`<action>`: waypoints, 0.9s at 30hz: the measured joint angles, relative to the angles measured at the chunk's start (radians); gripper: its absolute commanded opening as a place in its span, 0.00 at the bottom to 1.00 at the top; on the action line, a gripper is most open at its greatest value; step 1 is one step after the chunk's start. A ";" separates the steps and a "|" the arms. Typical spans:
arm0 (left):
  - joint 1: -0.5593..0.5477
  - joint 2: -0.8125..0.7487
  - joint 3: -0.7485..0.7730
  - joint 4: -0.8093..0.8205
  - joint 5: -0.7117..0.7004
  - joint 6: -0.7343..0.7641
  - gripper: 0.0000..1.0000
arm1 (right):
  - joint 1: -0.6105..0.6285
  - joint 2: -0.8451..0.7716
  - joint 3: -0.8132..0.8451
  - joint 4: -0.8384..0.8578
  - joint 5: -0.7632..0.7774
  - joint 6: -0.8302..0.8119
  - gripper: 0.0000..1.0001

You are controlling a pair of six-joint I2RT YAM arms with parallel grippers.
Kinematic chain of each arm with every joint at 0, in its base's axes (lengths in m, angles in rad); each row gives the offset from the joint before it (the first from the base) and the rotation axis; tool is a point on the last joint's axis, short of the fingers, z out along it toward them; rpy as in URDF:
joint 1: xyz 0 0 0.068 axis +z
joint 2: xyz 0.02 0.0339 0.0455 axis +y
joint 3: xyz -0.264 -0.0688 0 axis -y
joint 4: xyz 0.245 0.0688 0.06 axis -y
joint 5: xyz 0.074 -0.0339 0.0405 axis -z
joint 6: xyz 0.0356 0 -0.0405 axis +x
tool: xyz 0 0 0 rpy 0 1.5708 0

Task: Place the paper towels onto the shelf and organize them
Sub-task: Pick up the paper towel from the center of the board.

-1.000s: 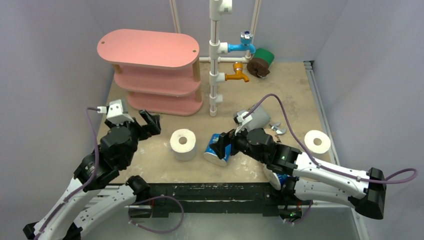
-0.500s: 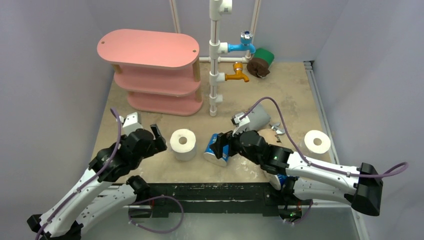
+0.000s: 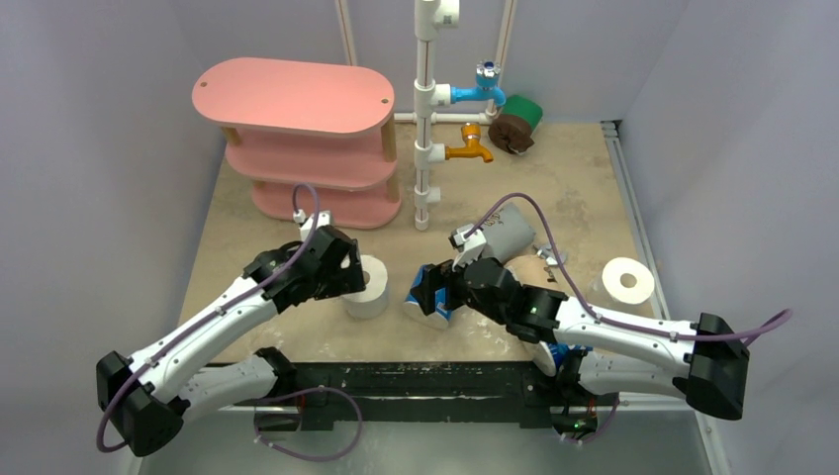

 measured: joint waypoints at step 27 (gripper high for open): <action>0.131 0.208 0.021 0.096 0.122 0.006 0.76 | 0.000 0.008 0.000 0.026 0.000 -0.003 0.93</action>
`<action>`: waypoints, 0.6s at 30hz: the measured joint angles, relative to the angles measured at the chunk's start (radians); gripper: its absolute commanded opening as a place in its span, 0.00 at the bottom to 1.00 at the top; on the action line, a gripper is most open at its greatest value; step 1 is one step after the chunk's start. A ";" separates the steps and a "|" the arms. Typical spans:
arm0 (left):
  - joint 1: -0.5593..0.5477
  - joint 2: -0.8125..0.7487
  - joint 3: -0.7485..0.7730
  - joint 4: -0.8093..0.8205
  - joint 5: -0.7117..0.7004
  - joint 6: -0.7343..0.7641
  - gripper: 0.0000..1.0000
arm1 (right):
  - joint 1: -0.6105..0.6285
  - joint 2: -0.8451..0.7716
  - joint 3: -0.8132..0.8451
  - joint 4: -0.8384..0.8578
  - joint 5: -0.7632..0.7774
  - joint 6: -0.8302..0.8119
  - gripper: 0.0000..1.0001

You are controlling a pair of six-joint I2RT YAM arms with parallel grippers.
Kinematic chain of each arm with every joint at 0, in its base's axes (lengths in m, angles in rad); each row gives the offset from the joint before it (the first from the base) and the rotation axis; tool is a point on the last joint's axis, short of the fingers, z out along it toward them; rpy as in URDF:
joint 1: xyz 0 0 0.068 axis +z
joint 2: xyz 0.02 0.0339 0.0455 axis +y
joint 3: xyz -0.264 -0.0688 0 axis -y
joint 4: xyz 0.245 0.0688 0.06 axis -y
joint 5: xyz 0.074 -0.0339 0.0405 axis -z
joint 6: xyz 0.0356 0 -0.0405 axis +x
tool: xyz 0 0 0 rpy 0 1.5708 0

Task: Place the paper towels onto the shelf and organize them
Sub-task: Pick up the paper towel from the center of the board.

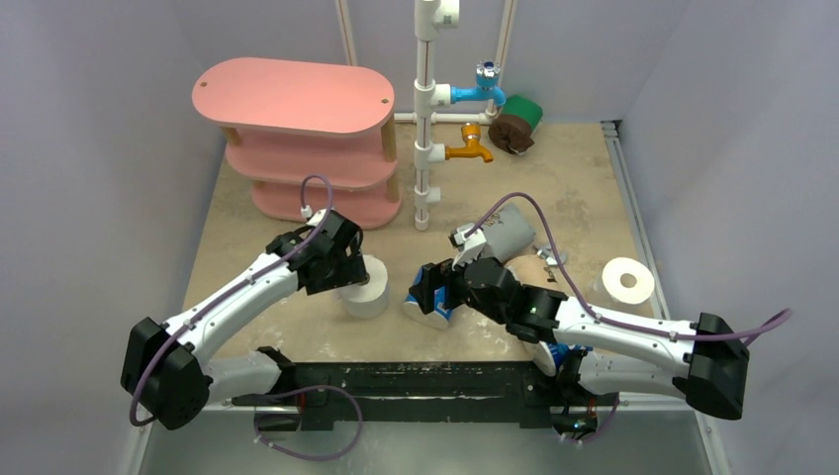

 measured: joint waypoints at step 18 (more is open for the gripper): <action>0.002 0.034 -0.053 0.074 0.007 -0.005 0.54 | 0.000 -0.034 0.000 -0.008 0.001 0.001 0.93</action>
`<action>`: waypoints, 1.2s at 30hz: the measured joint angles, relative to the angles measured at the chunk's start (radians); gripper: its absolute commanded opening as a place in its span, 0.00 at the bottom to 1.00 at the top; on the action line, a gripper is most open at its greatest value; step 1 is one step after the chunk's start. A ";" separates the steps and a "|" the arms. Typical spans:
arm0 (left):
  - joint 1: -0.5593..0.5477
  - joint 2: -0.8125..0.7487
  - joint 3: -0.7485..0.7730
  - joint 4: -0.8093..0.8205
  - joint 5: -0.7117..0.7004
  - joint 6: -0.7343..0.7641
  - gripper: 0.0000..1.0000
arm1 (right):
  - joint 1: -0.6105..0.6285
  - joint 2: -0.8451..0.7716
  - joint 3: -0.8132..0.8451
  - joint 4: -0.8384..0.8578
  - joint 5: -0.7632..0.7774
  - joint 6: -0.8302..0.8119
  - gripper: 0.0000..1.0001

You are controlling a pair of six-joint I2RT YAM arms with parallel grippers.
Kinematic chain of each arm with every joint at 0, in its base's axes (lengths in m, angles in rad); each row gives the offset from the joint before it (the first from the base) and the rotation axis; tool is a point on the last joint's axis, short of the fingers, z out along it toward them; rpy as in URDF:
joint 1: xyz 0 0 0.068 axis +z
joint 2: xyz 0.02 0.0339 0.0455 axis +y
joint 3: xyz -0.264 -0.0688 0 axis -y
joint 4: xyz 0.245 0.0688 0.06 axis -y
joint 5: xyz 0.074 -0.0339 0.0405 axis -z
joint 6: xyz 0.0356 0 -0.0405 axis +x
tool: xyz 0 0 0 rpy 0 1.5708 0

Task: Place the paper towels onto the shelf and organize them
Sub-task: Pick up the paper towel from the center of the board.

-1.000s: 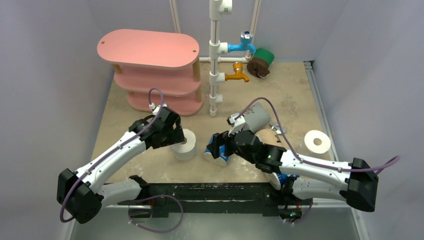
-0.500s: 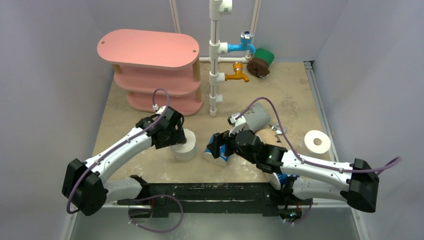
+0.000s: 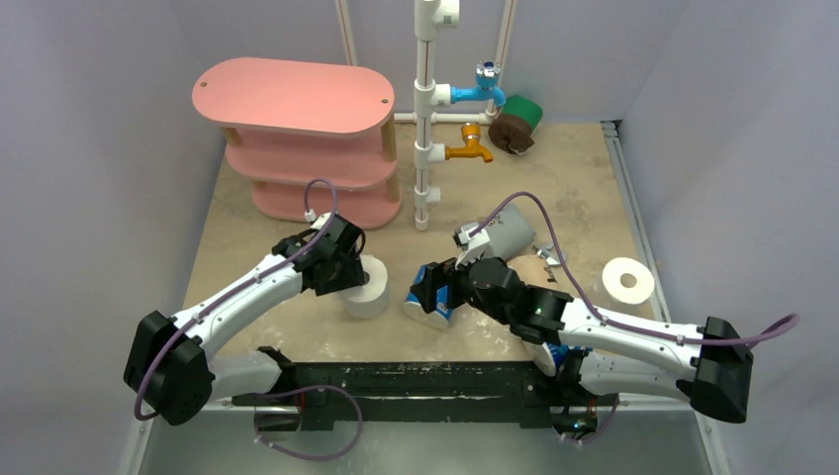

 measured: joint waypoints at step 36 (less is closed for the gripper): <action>0.000 -0.242 0.182 -0.287 -0.084 0.005 0.00 | 0.000 -0.010 0.000 -0.007 0.000 0.003 0.93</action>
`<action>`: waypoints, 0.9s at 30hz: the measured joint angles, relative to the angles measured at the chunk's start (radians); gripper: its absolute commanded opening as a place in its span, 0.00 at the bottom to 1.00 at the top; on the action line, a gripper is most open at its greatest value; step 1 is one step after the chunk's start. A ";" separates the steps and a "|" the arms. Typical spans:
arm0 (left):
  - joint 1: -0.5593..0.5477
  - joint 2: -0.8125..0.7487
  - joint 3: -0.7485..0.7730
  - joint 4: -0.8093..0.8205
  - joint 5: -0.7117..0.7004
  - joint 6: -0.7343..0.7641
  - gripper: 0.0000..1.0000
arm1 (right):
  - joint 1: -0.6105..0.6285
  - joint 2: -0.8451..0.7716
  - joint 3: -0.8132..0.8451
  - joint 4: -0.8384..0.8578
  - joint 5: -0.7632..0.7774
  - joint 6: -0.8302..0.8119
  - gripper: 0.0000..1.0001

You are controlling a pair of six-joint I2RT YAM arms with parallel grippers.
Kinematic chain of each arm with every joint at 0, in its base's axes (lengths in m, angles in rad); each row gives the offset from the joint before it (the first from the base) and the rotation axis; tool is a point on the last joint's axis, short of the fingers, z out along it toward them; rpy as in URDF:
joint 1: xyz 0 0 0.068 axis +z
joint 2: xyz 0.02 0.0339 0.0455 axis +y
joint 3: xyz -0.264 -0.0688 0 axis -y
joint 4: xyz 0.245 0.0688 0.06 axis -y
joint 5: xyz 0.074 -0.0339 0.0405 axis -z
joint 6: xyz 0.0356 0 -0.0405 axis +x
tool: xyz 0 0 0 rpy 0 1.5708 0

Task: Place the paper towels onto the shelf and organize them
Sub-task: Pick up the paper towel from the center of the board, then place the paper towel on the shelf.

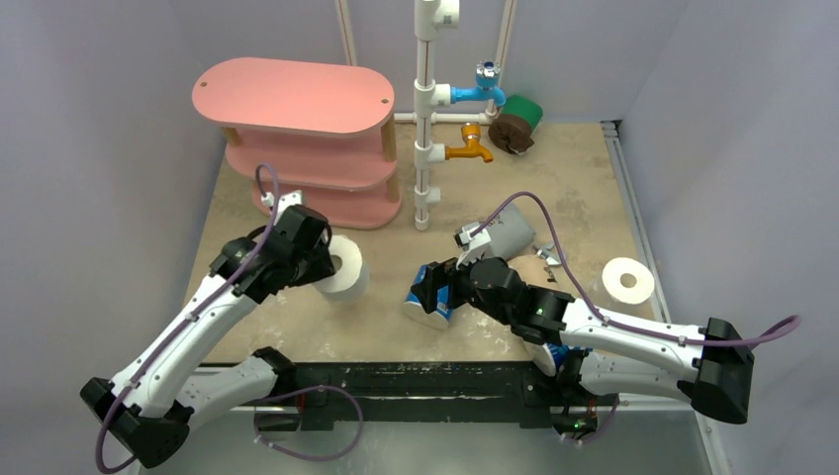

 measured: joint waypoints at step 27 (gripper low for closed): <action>0.219 0.345 1.164 -0.536 -0.115 -0.458 0.00 | 0.000 -0.158 -0.034 -0.065 0.007 0.000 0.93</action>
